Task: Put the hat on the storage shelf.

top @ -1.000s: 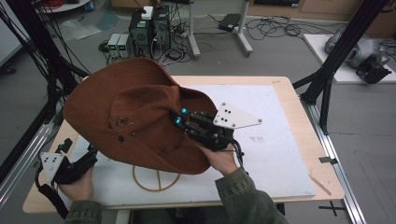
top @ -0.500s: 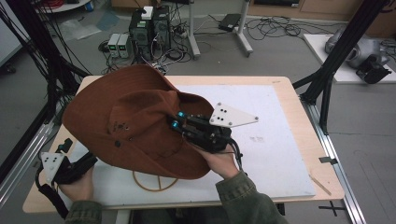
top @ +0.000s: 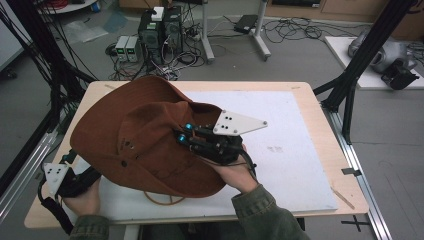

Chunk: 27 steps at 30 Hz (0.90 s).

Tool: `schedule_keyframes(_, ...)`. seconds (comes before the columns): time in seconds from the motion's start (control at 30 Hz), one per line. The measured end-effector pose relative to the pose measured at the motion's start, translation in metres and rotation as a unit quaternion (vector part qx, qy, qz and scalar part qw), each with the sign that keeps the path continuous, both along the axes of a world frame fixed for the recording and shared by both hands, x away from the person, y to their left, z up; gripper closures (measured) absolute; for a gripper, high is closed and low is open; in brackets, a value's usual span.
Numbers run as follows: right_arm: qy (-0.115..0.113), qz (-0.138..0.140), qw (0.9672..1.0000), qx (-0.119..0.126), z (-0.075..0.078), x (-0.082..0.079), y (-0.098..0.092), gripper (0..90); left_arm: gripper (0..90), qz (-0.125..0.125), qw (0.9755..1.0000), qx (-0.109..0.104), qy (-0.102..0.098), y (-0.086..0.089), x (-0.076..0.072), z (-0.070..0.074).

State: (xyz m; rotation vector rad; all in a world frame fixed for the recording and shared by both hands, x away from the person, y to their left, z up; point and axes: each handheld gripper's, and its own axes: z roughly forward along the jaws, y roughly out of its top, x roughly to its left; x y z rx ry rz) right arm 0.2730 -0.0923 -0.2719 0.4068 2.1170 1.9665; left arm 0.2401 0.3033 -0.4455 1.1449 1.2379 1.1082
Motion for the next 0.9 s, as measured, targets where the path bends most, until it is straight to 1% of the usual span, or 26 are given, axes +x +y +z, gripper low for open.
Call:
schedule_keyframes(0.07, -0.001, -0.001, 1.0, 0.002, 0.0, 0.0, 0.0, 79.4, 17.1, 0.0, 1.0, 0.0, 0.0, 0.0, 0.0, 0.0)
schedule_keyframes(0.1, -0.003, -0.001, 0.9999, 0.01, 0.0, 0.0, 0.0, 74.2, 17.1, 0.0, 1.0, 0.0, 0.0, 0.0, 0.0, 0.0)
schedule_keyframes(0.17, -0.006, 0.002, 0.9999, 0.015, 0.001, 0.0, -0.001, 72.6, 17.1, 0.0, 1.0, -0.001, 0.0, 0.0, 0.0, 0.0)
schedule_keyframes(0.23, -0.011, 0.008, 0.9998, 0.015, 0.001, -0.001, -0.001, 67.1, 17.1, 0.0, 1.0, 0.0, 0.0, 0.0, 0.0, 0.0)
schedule_keyframes(0.27, -0.011, 0.008, 0.9998, 0.015, 0.001, -0.001, -0.001, 67.1, 17.1, 0.0, 1.0, 0.001, 0.001, 0.0, 0.0, 0.0)
schedule_keyframes(0.33, -0.018, 0.014, 0.9996, 0.017, 0.002, -0.001, 0.0, 61.9, 17.1, 0.0, 1.0, 0.001, 0.001, 0.0, 0.0, 0.0)
schedule_keyframes(0.37, -0.021, 0.019, 0.9993, 0.022, 0.002, -0.002, 0.0, 55.8, 17.1, 0.0, 1.0, 0.0, 0.001, 0.0, 0.0, 0.0)
schedule_keyframes(0.4, -0.021, 0.019, 0.9993, 0.022, 0.002, -0.002, 0.0, 55.8, 17.1, 0.0, 1.0, 0.0, 0.0, 0.0, 0.0, 0.0)
schedule_keyframes(0.43, -0.021, 0.018, 0.9993, 0.024, 0.003, -0.003, 0.0, 52.2, 17.1, 0.0, 1.0, 0.0, 0.001, 0.0, 0.0, 0.0)
schedule_keyframes(0.47, -0.026, 0.018, 0.9992, 0.023, 0.004, -0.003, 0.001, 46.8, 17.1, 0.0, 1.0, 0.0, 0.001, 0.0, 0.0, 0.0)
schedule_keyframes(0.5, -0.026, 0.018, 0.9992, 0.023, 0.004, -0.003, 0.001, 46.8, 17.1, 0.0, 1.0, 0.0, 0.001, 0.0, 0.0, 0.0)
schedule_keyframes(0.53, -0.029, 0.016, 0.9992, 0.024, 0.005, -0.003, 0.001, 43.8, 17.1, 0.0, 1.0, 0.001, 0.002, 0.001, 0.0, 0.0)
schedule_keyframes(0.57, -0.03, 0.013, 0.9991, 0.028, 0.006, -0.004, 0.001, 38.2, 17.1, 0.0, 1.0, 0.0, 0.0, 0.0, 0.0, 0.0)
schedule_keyframes(0.6, -0.03, 0.012, 0.999, 0.031, 0.006, -0.004, 0.001, 36.2, 17.1, 0.0, 1.0, 0.001, 0.001, 0.001, 0.0, 0.0)
schedule_keyframes(0.63, -0.03, 0.012, 0.999, 0.031, 0.006, -0.004, 0.001, 36.2, 17.1, 0.0, 1.0, 0.001, 0.001, 0.001, 0.0, 0.0)
schedule_keyframes(0.67, -0.031, 0.018, 0.9989, 0.031, 0.007, -0.003, 0.0, 32.2, 17.1, 0.0, 1.0, 0.0, 0.001, 0.001, 0.0, 0.0)
schedule_keyframes(0.7, -0.034, 0.019, 0.9986, 0.035, 0.008, -0.003, -0.002, 30.5, 17.1, 0.0, 1.0, 0.0, 0.001, 0.001, 0.0, 0.0)
schedule_keyframes(0.8, -0.037, 0.012, 0.9981, 0.047, 0.01, -0.003, -0.005, 27.3, 17.1, 0.0, 1.0, 0.001, 0.001, 0.001, 0.0, 0.0)
schedule_keyframes(0.9, -0.036, 0.008, 0.9974, 0.062, 0.012, -0.002, -0.01, 26.3, 17.1, 0.0, 1.0, 0.002, 0.001, 0.0, 0.0, 0.0)
